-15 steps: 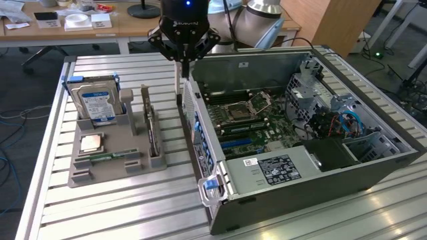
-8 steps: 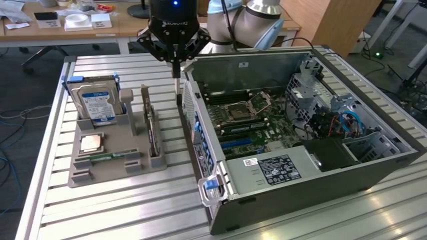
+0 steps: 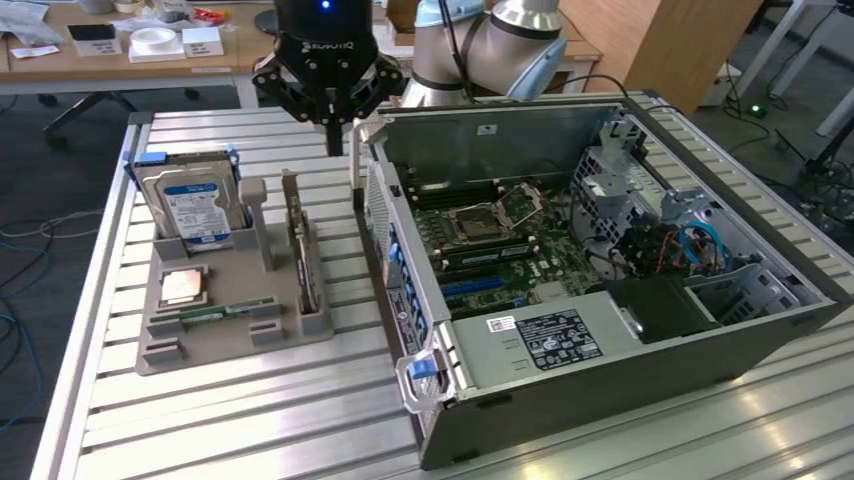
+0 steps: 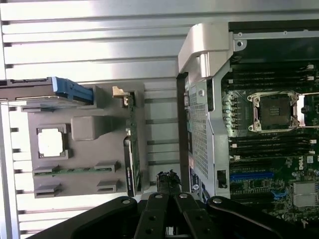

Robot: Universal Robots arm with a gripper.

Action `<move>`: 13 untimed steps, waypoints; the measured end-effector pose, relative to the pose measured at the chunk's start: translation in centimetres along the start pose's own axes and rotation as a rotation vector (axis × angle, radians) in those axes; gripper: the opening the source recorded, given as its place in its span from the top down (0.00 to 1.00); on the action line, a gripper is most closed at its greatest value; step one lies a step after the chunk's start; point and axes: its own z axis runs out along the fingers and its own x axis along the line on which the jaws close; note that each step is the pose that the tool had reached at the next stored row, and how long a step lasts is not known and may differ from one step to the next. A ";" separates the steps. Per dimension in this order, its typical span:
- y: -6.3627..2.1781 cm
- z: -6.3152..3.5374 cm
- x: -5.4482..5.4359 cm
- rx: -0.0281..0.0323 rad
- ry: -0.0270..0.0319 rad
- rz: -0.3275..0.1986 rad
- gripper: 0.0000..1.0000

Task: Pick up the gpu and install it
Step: 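Reach for the gpu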

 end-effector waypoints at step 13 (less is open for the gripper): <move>0.08 0.05 2.7 0.0000 -0.0001 0.002 0.89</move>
